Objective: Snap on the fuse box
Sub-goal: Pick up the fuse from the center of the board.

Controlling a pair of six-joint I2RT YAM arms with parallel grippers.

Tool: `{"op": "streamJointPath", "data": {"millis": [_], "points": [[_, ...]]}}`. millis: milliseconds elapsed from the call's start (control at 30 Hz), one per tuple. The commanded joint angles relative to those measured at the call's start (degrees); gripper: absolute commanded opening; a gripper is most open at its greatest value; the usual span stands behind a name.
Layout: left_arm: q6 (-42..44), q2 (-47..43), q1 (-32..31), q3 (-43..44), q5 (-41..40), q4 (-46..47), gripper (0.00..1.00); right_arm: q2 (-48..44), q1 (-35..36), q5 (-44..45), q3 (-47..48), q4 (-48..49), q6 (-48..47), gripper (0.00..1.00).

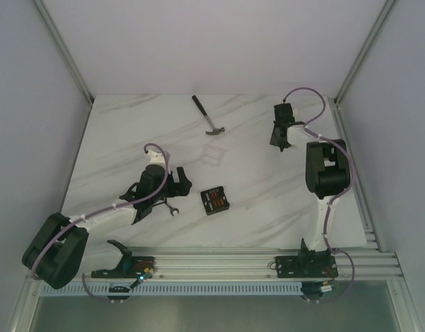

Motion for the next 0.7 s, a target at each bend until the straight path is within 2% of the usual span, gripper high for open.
{"op": "streamJointPath", "data": {"millis": [0,233,333,500,667], "points": [[-0.2,-1.3,0.2,0.0,0.6,0.1,1.0,-3.1,1.0,-1.3,-6.6,-2.7,-0.3,0.35],[-0.3,-1.0,0.2,0.0,0.6,0.1,1.0,-9.4,1.9,5.2,-9.7,1.4,0.4,0.44],[-0.2,-1.2,0.2,0.0,0.5,0.1,1.0,-9.0,1.5,6.4,-9.2,2.2,-2.4,0.49],[-0.1,-1.5,0.2,-0.2,0.4,0.1,1.0,-5.6,-0.7,-0.4,-7.5,3.3,-9.1,0.5],[0.0,-1.5,0.3,-0.2,0.1,0.0,1.0,-3.4,-1.2,-3.4,-6.5,4.3,-13.7,0.51]]}}
